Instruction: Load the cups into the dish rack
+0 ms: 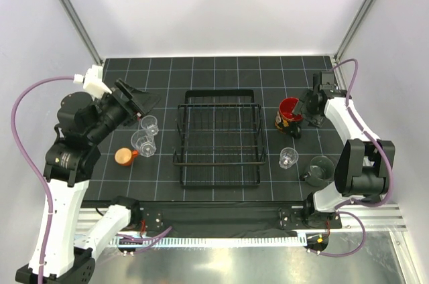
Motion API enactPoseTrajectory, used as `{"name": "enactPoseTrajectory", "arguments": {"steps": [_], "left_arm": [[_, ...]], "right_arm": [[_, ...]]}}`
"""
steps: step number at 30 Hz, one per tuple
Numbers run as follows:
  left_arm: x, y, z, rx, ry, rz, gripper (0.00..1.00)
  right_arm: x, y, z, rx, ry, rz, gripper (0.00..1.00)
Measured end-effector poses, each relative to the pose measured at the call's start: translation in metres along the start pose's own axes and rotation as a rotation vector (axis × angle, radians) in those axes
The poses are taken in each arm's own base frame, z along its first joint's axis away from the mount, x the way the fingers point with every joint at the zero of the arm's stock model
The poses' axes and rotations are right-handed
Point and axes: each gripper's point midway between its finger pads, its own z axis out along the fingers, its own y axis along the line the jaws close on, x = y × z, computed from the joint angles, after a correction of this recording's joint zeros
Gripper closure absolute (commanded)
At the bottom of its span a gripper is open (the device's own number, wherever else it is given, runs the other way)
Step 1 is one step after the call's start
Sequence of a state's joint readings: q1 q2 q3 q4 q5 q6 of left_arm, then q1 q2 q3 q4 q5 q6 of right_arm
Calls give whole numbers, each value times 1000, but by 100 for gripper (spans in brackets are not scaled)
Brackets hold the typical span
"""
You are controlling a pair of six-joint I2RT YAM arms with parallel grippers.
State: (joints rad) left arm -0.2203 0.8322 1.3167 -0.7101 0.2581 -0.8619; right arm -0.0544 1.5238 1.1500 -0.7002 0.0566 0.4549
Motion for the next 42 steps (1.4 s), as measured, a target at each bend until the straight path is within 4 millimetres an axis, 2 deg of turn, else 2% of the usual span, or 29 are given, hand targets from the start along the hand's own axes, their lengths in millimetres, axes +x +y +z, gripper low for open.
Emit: {"name": "enactPoseTrajectory", "arguments": {"steps": [11,16,20,21,35,36,42], "left_arm": [[8,-4,12,23,77,-12,34],[9,-3,12,22,82,-11,43],[10,-2,14,12,92,-10,43],[9,-2,15,11,93,-11,43],[7,-3,15,8,93,-3,41],[6,-5,15,11,90,-2,40],[3,-8,13,17,81,3,40]], "right_arm": [[6,1,18,-6,28,0,41],[10,-1,26,5,42,3,45],[12,0,33,10,51,10,48],[12,0,34,11,52,12,52],[8,1,37,9,37,16,53],[8,1,37,11,39,16,53],[-1,0,36,18,34,-48,32]]}}
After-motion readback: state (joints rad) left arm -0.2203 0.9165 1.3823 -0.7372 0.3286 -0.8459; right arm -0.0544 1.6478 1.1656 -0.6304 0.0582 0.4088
